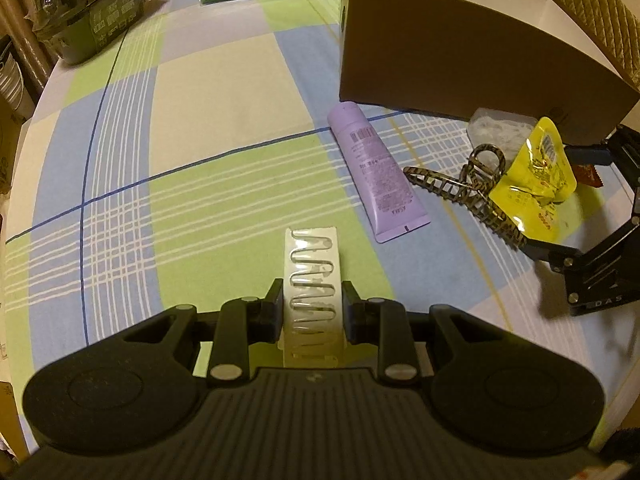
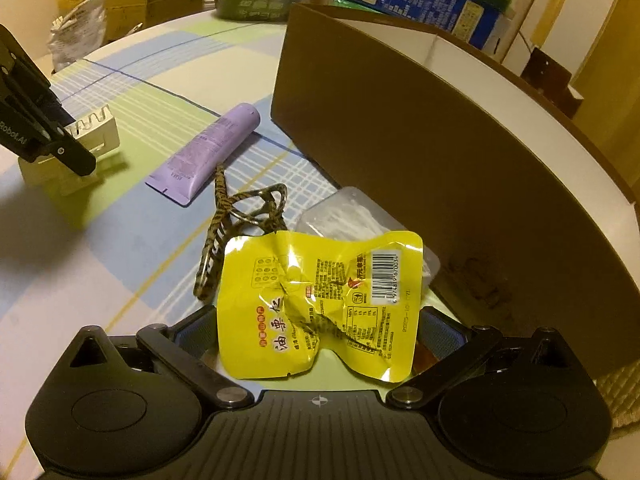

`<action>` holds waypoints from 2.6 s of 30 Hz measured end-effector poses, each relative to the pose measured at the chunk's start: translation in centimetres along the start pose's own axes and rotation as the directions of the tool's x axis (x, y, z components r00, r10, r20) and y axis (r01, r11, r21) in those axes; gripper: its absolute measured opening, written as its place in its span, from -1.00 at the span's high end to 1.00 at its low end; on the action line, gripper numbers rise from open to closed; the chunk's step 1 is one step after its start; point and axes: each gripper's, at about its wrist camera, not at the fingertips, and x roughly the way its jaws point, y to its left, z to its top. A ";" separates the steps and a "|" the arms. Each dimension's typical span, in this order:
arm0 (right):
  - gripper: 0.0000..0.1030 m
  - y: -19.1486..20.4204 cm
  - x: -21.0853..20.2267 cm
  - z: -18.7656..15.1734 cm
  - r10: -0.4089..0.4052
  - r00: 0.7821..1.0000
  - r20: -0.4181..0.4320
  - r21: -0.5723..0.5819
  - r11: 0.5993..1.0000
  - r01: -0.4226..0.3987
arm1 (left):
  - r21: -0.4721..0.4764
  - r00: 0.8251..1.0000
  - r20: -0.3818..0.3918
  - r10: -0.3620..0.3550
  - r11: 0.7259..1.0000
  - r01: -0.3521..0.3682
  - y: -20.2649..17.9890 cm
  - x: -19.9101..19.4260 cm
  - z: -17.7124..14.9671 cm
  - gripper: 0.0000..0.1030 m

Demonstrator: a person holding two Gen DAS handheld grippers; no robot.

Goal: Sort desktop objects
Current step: 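Carry white strip and yellow pouch with both tools over the brown box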

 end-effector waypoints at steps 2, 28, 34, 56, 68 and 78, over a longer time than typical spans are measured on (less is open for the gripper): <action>-0.97 0.1 0.2 0.2 0.003 1.000 0.009 0.003 1.000 -0.003 | 0.002 1.000 0.000 0.001 1.000 -0.001 -0.1 0.0 0.0 0.54; -0.61 -3.1 -7.4 -0.3 0.085 0.993 0.087 0.373 0.921 -0.111 | 0.048 1.000 0.014 -0.021 0.999 0.021 -1.7 -1.0 -0.4 0.54; -0.61 -3.7 -8.9 -0.8 0.066 0.994 0.086 0.413 0.906 -0.096 | 0.069 0.999 0.039 -0.033 0.997 0.030 -2.4 -2.0 -0.2 0.54; -0.61 -4.2 -11.3 -1.1 0.031 0.995 0.097 0.462 0.884 -0.073 | 0.136 0.984 0.151 -0.094 0.988 0.073 -4.8 -5.6 2.4 0.54; -0.61 -6.6 -12.8 1.0 -0.012 0.990 0.140 0.469 0.882 -0.056 | 0.186 0.959 0.245 -0.145 0.977 0.100 -7.1 -7.6 6.9 0.54; -0.61 -10.6 -13.6 3.1 -0.078 0.982 0.173 0.494 0.869 -0.018 | 0.215 0.938 0.300 -0.175 0.970 0.112 -8.8 -7.8 11.7 0.54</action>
